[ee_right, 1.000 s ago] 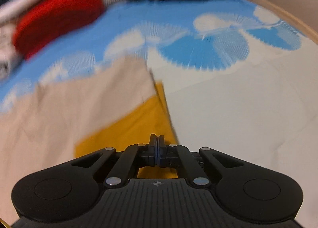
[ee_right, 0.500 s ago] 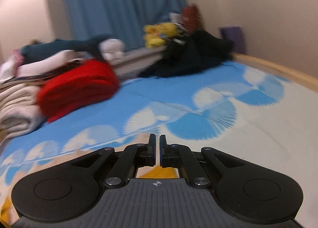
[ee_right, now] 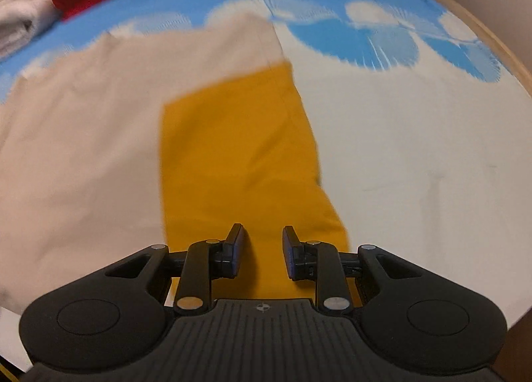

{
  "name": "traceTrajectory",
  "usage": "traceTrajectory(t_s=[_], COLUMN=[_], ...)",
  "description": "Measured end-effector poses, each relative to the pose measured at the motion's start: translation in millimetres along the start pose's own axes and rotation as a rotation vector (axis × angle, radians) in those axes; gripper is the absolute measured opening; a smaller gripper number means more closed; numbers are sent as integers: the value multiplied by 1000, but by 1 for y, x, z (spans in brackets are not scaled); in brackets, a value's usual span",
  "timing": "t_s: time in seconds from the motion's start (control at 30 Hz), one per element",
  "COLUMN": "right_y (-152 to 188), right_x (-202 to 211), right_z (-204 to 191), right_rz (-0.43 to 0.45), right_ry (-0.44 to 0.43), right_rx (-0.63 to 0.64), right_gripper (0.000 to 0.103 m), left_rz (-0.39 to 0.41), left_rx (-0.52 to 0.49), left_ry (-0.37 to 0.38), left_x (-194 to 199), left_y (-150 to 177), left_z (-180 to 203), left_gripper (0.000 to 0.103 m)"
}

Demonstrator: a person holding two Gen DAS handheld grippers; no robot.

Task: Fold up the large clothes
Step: 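Open both grippers and lift them above the flattened jacket, then move the left gripper to the yellow-paneled edge of the jacket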

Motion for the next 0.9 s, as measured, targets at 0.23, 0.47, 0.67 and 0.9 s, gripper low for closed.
traceTrajectory(t_s=[0.23,0.47,0.67,0.9], right_y=[2,20,33,12], right_x=[-6,6,4,58], right_z=[3,13,30,35], right_rz=[-6,-35,-101,159], right_ry=[42,53,86,102], right_rx=[68,65,70,77], right_gripper=[26,26,26,26], left_rz=[-63,-25,-200,174], left_rx=[160,174,149,208], left_ry=[-84,-93,-128,-127], left_x=[4,30,21,105], left_y=[12,16,59,28], left_z=[-77,-111,-129,-122], left_gripper=[60,46,61,54])
Point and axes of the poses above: each gripper's, at about its wrist camera, not at the fingertips, and x roughly against the way its jaws point, z to its right, y to its underside, the point moved 6 cm from there along -x, roughly the way its jaws point, and after that the axes turned 3 degrees about z, right-handed, at the moved point
